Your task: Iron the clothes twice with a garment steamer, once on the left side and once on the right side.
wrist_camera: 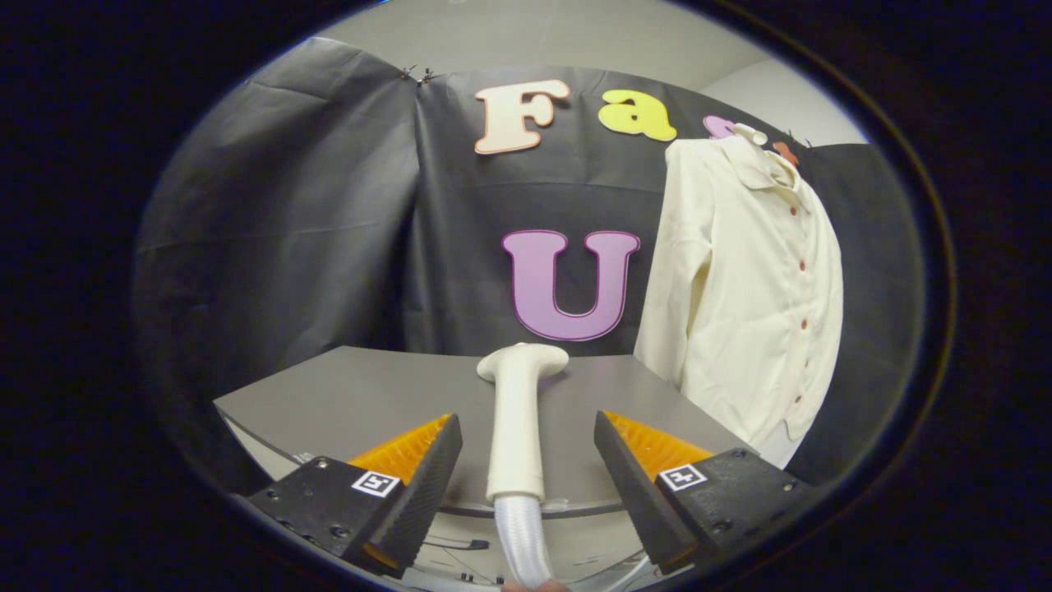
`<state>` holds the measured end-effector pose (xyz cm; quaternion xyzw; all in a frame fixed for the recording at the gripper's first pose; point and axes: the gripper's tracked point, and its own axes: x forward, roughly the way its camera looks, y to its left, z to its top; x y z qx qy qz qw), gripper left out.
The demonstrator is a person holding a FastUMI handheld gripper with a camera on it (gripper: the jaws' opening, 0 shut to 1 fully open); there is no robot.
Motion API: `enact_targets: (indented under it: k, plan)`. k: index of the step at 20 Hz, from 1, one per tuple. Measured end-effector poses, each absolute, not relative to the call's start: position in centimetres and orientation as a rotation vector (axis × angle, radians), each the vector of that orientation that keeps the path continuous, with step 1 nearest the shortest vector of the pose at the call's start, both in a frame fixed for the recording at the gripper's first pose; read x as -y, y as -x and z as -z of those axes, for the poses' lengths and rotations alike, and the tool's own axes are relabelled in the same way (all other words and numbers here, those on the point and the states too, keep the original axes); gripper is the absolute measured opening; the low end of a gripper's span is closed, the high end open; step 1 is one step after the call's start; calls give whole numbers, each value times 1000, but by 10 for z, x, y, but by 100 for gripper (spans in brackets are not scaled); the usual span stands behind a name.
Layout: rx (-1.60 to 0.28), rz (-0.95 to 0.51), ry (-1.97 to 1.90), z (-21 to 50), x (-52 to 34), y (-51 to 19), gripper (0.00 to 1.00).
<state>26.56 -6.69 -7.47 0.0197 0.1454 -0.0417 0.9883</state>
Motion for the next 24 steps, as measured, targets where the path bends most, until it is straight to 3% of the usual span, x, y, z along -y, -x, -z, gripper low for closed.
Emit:
enact_targets:
  k: [10, 14, 19, 24]
  plan:
    - [-399, 79, 13, 107, 54, -295, 94]
    - [-392, 91, -5, 110, 54, -297, 80]
    - [-388, 109, -52, 113, 68, -295, 43]
    - [-324, 90, -95, 104, 66, -295, 40]
